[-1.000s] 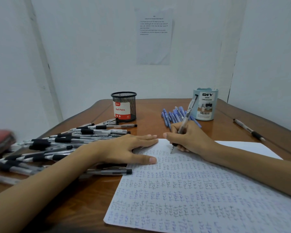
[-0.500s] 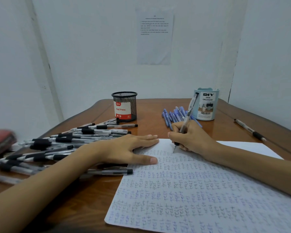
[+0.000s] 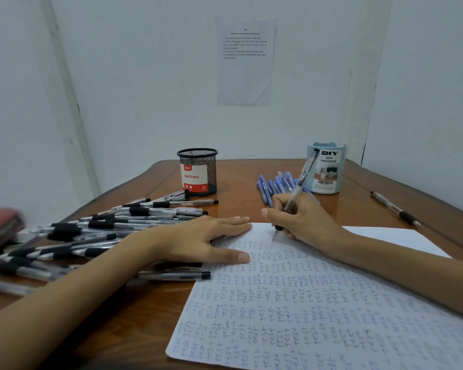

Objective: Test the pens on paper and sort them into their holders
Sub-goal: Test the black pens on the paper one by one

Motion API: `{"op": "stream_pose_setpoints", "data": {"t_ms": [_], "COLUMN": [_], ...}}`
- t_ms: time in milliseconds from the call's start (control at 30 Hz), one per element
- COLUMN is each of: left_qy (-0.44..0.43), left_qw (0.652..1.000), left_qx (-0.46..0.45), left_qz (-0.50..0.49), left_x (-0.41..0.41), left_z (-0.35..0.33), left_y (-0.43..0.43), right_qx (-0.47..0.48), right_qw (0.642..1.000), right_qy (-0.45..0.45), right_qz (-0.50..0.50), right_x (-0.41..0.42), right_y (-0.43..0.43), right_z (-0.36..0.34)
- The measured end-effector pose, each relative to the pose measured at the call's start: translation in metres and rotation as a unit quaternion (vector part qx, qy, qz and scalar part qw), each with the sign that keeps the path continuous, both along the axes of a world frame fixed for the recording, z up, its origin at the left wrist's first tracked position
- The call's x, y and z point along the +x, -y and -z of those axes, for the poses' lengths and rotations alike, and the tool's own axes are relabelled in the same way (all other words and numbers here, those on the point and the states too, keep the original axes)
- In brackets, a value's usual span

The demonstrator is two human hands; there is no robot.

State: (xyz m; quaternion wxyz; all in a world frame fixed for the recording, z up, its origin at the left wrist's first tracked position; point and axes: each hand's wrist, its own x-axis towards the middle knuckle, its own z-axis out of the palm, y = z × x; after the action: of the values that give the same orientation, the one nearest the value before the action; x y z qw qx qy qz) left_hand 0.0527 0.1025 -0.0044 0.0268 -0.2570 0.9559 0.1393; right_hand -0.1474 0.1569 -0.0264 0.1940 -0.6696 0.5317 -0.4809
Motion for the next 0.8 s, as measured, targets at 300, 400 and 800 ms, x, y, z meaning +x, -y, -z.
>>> {"op": "stream_pose_setpoints", "data": {"t_ms": [300,400,800], "left_qy": [-0.002,-0.001,-0.004], "left_qw": [1.000,1.000,1.000], "left_qx": [0.015,0.018,0.013], "left_qz": [-0.004,-0.003,-0.003], "left_x": [0.001,0.000,0.001], "left_z": [0.000,0.001,0.000], "left_y": [0.000,0.000,0.001], "right_qx": [0.046,0.043,0.085], "right_qw": [0.989,0.982,0.982], "right_qy": [0.092,0.119,0.150], "right_qz": [0.106,0.143,0.078], "right_x": [-0.031,-0.037,-0.034], "right_y": [-0.007,-0.006,-0.004], "right_z": [-0.033,-0.036,-0.028]}}
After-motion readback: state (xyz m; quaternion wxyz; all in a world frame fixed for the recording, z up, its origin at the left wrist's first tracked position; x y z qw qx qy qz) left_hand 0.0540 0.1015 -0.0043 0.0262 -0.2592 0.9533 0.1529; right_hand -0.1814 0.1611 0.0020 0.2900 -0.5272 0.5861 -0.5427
